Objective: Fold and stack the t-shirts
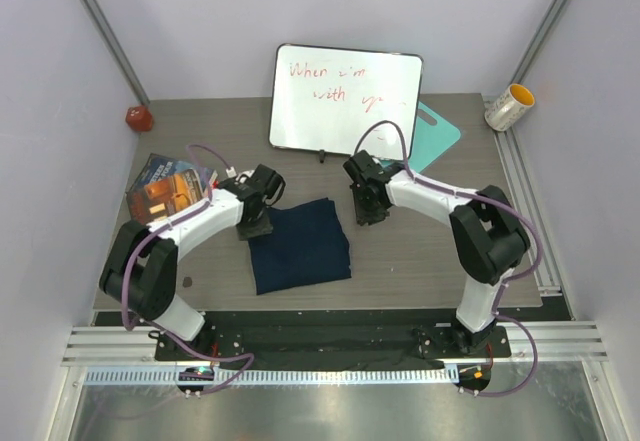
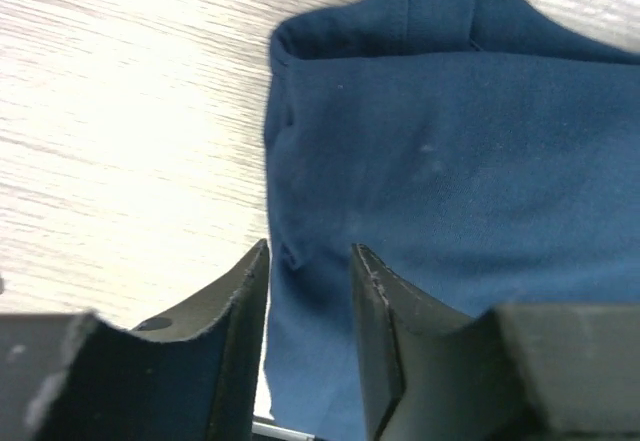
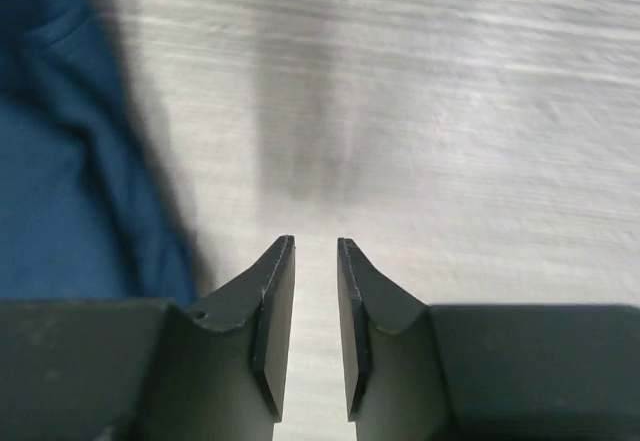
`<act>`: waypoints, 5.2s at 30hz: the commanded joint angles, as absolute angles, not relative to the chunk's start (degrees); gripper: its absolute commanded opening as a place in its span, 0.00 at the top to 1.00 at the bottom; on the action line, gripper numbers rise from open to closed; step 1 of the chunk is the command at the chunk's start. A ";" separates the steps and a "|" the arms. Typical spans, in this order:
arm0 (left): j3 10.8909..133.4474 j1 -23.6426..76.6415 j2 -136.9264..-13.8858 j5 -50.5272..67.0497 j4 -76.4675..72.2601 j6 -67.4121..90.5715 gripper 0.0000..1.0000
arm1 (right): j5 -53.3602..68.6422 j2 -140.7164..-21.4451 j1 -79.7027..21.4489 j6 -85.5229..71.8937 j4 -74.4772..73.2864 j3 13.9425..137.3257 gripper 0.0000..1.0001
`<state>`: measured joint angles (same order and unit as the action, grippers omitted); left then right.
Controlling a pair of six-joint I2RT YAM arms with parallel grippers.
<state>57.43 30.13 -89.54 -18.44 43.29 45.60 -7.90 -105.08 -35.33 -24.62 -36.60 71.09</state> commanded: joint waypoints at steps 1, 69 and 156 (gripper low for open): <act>59.68 28.92 -85.53 -19.95 46.05 45.35 0.58 | -7.47 -95.82 -35.42 -26.45 -36.04 68.92 0.70; 21.80 24.17 -75.06 2.28 16.35 59.95 0.37 | 14.41 -109.51 -35.24 -29.44 -22.85 64.42 0.54; 50.79 22.50 -45.26 -42.27 95.27 102.58 0.99 | 20.65 -98.00 -29.36 -26.19 -34.37 71.02 0.54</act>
